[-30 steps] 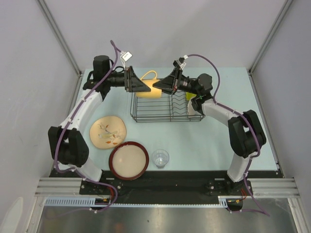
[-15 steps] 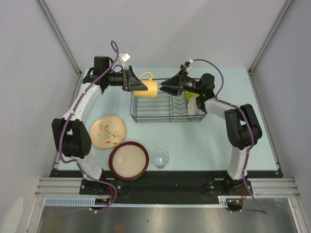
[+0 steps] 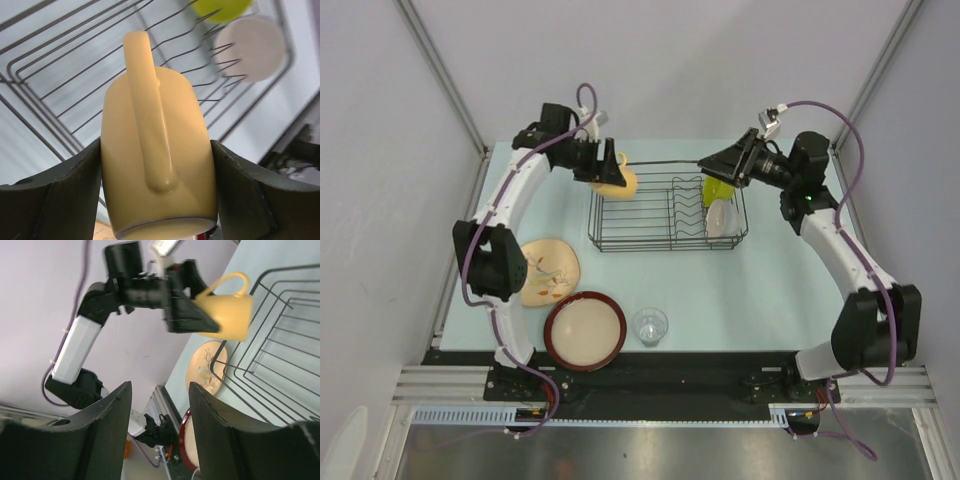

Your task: Load the mixed dishes into the dish rack

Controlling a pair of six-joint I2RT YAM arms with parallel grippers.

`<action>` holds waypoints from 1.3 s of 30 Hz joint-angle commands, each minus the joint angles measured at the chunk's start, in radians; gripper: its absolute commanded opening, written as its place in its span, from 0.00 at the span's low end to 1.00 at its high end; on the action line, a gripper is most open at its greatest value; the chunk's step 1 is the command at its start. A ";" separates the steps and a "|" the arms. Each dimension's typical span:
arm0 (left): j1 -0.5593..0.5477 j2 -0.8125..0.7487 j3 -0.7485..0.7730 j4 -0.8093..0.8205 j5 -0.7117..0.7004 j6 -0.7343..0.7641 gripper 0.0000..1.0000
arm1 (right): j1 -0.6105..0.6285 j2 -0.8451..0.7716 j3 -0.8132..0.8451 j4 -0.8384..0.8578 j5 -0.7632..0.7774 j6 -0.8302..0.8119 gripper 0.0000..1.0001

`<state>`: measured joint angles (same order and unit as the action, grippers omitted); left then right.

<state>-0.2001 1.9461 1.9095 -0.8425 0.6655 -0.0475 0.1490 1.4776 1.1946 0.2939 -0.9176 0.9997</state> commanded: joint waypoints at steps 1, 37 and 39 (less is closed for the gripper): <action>-0.087 0.046 0.143 -0.113 -0.253 0.101 0.00 | 0.003 -0.131 0.008 -0.252 0.057 -0.197 0.53; -0.242 0.321 0.221 -0.191 -0.638 0.370 0.05 | -0.129 -0.355 -0.110 -0.434 0.059 -0.263 0.49; -0.240 0.330 0.215 -0.185 -0.639 0.373 0.14 | -0.132 -0.356 -0.109 -0.432 0.057 -0.262 0.49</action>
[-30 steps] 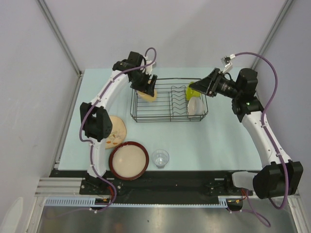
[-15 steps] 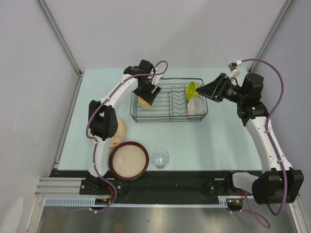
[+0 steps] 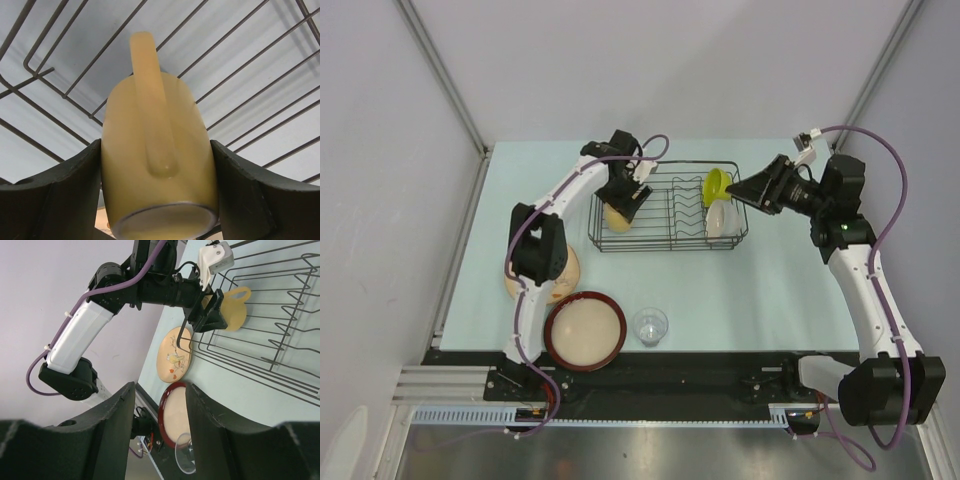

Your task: Load the mixed dishes into the dish rack

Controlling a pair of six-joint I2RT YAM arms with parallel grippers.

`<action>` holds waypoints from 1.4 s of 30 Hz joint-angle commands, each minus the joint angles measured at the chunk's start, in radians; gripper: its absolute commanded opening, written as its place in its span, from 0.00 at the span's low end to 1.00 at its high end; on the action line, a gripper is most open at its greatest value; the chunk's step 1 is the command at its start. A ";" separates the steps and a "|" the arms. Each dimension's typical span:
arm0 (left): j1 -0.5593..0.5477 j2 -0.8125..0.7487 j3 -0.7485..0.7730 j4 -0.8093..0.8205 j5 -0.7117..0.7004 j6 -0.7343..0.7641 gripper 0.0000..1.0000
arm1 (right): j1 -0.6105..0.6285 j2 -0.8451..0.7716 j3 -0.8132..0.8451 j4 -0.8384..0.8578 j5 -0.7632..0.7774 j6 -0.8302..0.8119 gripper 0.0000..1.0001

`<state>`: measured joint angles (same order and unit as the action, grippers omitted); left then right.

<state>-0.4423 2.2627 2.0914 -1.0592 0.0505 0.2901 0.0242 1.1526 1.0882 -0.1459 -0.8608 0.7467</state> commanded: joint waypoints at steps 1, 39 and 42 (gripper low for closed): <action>0.002 0.015 0.030 0.034 -0.024 0.035 0.18 | -0.007 -0.033 -0.002 0.008 0.000 -0.009 0.49; -0.007 -0.247 0.183 -0.070 0.009 -0.008 1.00 | 0.130 -0.059 -0.034 -0.243 0.092 -0.280 0.51; -0.001 -0.293 0.235 -0.106 0.051 -0.020 1.00 | 0.352 -0.056 -0.014 -0.417 0.326 -0.424 0.51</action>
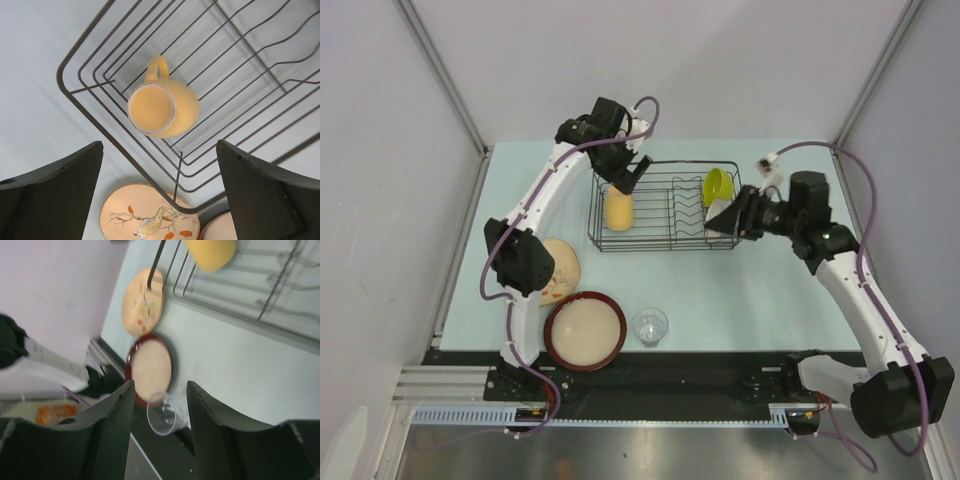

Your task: Load the mixed dishes into the dish rack

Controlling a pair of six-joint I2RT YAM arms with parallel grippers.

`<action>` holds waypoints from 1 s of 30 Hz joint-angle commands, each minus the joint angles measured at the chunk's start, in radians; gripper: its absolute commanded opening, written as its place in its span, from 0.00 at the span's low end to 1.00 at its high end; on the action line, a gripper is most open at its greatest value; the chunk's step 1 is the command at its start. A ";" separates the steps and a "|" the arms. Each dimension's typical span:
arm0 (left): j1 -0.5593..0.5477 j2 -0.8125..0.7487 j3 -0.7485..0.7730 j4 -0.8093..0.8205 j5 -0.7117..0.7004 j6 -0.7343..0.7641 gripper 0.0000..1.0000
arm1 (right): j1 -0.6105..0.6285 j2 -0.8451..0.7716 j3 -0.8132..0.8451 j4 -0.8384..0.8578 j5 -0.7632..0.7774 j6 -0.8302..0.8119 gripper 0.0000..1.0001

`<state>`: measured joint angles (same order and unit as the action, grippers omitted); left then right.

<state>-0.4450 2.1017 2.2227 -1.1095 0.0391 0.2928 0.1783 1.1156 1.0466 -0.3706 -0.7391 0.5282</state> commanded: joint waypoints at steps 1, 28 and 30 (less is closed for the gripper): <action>0.005 -0.144 0.107 -0.061 0.097 -0.030 1.00 | 0.349 -0.004 0.032 -0.267 0.383 -0.229 0.51; 0.126 -0.494 -0.356 0.071 0.340 -0.086 1.00 | 0.846 0.265 0.026 -0.303 0.719 -0.198 0.47; 0.129 -0.511 -0.383 0.083 0.335 -0.084 1.00 | 0.849 0.270 0.026 -0.288 0.712 -0.197 0.47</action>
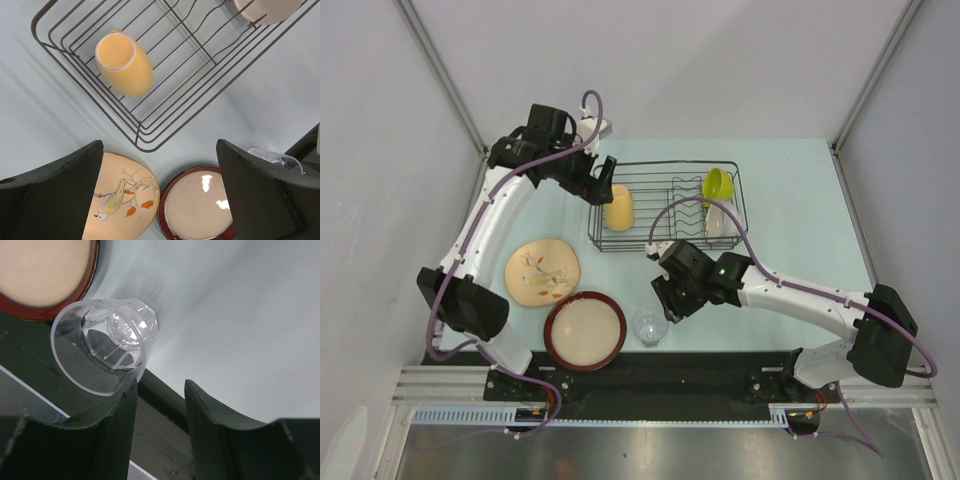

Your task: Load the mixed dishes into the dish rack

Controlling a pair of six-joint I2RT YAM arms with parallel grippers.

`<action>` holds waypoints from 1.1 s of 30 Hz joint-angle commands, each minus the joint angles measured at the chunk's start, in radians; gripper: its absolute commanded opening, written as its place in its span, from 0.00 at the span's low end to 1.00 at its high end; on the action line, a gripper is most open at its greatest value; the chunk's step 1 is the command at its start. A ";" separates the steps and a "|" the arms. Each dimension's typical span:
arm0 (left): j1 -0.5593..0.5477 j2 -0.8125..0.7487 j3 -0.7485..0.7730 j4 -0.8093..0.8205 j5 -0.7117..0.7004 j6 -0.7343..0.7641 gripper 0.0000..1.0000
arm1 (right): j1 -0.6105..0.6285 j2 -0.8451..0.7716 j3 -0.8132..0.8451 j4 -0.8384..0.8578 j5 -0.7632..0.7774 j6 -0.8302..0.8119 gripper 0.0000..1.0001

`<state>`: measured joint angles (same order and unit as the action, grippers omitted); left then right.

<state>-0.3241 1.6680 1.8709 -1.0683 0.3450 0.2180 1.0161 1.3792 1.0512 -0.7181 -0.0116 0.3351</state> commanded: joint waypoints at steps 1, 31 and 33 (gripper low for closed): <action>0.010 -0.079 -0.036 0.045 0.028 -0.009 1.00 | 0.013 0.012 0.021 0.063 -0.019 -0.004 0.47; 0.083 -0.134 -0.001 0.123 0.214 -0.068 1.00 | -0.277 -0.130 0.021 0.150 -0.316 0.024 0.00; 0.098 -0.145 0.004 0.155 0.293 -0.089 1.00 | -0.361 -0.186 0.020 0.176 -0.425 0.045 0.00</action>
<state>-0.2497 1.5784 1.8133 -0.9974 0.4465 0.1825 0.8093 1.3655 1.0466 -0.6128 -0.1944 0.3248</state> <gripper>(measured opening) 0.996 0.058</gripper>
